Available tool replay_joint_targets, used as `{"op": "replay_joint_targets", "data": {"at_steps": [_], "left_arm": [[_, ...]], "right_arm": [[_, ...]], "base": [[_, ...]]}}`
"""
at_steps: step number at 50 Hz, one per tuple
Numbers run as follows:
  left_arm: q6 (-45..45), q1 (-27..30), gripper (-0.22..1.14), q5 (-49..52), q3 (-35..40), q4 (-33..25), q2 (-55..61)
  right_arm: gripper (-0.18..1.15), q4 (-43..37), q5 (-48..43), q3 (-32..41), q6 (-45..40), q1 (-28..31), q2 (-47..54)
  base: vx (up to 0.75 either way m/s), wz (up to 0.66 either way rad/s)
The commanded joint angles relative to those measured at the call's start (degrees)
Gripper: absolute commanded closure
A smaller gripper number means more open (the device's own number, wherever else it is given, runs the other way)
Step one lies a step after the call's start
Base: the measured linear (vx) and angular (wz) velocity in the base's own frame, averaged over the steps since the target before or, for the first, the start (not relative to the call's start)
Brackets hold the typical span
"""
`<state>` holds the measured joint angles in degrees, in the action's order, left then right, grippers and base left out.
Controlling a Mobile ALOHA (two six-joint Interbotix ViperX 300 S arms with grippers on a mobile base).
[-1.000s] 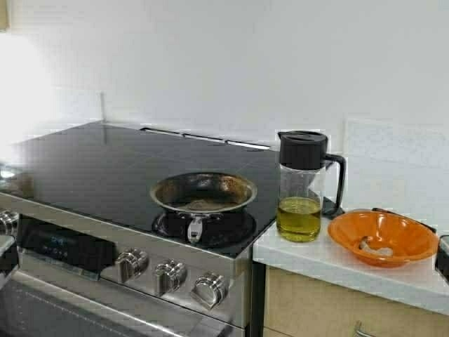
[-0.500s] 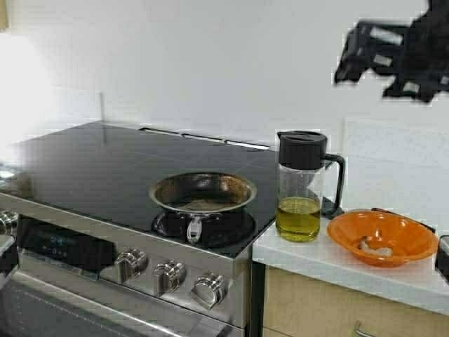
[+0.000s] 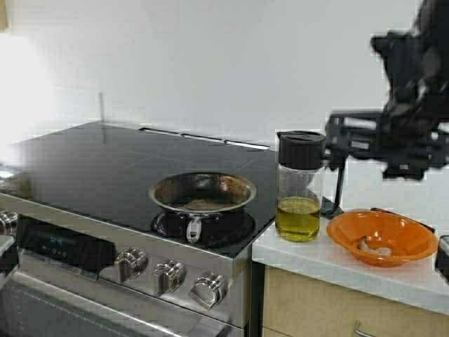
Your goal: Add oil to the pan and cook the shrimp and serve it
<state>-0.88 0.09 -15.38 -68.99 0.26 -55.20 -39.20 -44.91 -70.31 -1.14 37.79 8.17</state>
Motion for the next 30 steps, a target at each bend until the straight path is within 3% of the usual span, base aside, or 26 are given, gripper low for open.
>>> {"op": "replay_joint_targets", "data": {"at_steps": [1,10,30], "left_arm": [[-0.53,0.09,0.89,-0.18,0.44,-0.09,0.18],[-0.70,0.09,0.89,-0.18,0.35,-0.09,0.18],[-0.70,0.09,0.89,0.09,0.18,-0.09,0.18]], "right_arm": [[-0.06,0.00,-2.11,4.48,-0.09,0.26,7.47],[-0.06,-0.18,-3.60,8.70,-0.18,0.26,14.85],[-0.06,-3.43,-5.89,13.80,3.69,-0.35,19.16]], "base": [[0.00,0.00],[0.00,0.00],[0.00,0.00]]}}
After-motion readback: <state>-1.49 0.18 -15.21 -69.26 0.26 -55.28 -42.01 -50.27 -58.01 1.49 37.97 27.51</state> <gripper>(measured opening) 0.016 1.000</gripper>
